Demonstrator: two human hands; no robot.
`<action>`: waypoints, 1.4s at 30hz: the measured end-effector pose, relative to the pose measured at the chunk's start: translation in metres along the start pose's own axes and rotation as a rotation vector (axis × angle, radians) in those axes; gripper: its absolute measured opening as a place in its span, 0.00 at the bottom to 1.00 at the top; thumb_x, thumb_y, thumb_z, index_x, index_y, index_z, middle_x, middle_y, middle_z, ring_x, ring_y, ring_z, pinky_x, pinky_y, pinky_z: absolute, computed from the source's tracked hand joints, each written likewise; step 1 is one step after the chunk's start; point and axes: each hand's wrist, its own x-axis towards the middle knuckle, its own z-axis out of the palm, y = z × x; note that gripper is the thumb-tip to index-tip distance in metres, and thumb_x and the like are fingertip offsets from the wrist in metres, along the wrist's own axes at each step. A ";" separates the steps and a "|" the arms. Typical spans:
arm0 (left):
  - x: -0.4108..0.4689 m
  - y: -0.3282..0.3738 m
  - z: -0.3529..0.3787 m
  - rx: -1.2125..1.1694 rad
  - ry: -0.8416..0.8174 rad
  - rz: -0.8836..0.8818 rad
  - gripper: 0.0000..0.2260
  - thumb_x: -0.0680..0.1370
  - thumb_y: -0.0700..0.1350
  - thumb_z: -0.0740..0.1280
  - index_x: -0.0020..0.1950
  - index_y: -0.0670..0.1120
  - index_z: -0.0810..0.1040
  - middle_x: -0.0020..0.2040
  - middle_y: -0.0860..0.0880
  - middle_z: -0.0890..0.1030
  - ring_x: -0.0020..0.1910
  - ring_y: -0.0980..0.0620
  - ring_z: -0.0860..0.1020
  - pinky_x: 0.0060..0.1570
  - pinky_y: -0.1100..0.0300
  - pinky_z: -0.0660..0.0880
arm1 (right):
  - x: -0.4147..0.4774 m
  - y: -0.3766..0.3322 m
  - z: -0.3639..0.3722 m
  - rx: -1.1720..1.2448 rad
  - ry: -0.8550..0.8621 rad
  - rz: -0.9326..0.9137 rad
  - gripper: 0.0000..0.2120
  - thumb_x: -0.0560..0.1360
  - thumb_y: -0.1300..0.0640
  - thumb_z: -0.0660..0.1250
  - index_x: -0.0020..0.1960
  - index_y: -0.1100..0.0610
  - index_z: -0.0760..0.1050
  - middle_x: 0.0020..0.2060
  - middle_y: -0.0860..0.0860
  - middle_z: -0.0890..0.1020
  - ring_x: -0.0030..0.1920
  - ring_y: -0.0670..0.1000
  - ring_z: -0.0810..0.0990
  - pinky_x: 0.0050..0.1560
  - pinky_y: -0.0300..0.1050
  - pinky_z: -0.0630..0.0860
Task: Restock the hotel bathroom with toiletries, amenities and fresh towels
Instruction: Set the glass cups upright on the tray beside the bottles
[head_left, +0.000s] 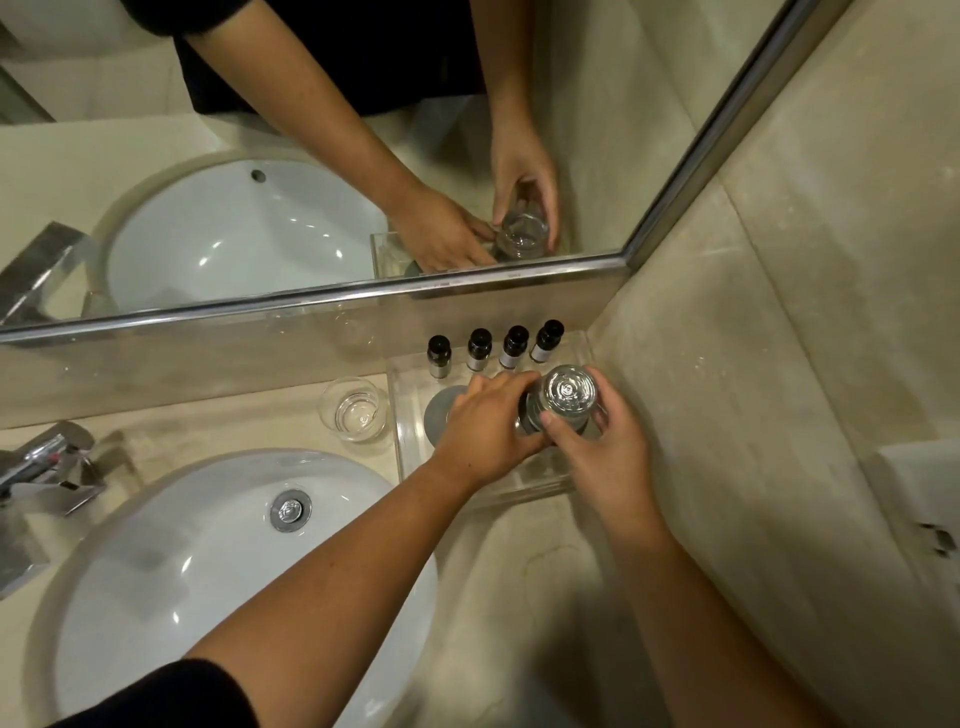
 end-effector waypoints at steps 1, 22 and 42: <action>0.000 0.000 0.001 0.001 0.002 -0.003 0.31 0.74 0.63 0.72 0.75 0.57 0.70 0.70 0.57 0.76 0.67 0.47 0.70 0.61 0.48 0.68 | 0.000 -0.002 -0.001 -0.012 -0.004 -0.001 0.33 0.72 0.58 0.79 0.74 0.47 0.72 0.63 0.42 0.81 0.62 0.37 0.80 0.58 0.32 0.77; -0.130 -0.056 -0.059 0.287 0.304 -0.089 0.33 0.77 0.65 0.64 0.79 0.52 0.67 0.78 0.47 0.68 0.77 0.45 0.64 0.75 0.47 0.62 | -0.083 -0.039 0.051 -0.818 -0.231 -0.457 0.35 0.81 0.33 0.47 0.84 0.47 0.50 0.84 0.46 0.50 0.83 0.47 0.42 0.80 0.50 0.35; -0.092 -0.110 -0.089 0.127 0.268 -0.483 0.41 0.73 0.65 0.74 0.79 0.52 0.62 0.73 0.45 0.71 0.71 0.41 0.69 0.66 0.44 0.70 | -0.107 -0.019 0.046 -0.689 -0.276 -0.294 0.32 0.82 0.35 0.52 0.83 0.45 0.53 0.84 0.45 0.51 0.83 0.45 0.43 0.82 0.52 0.41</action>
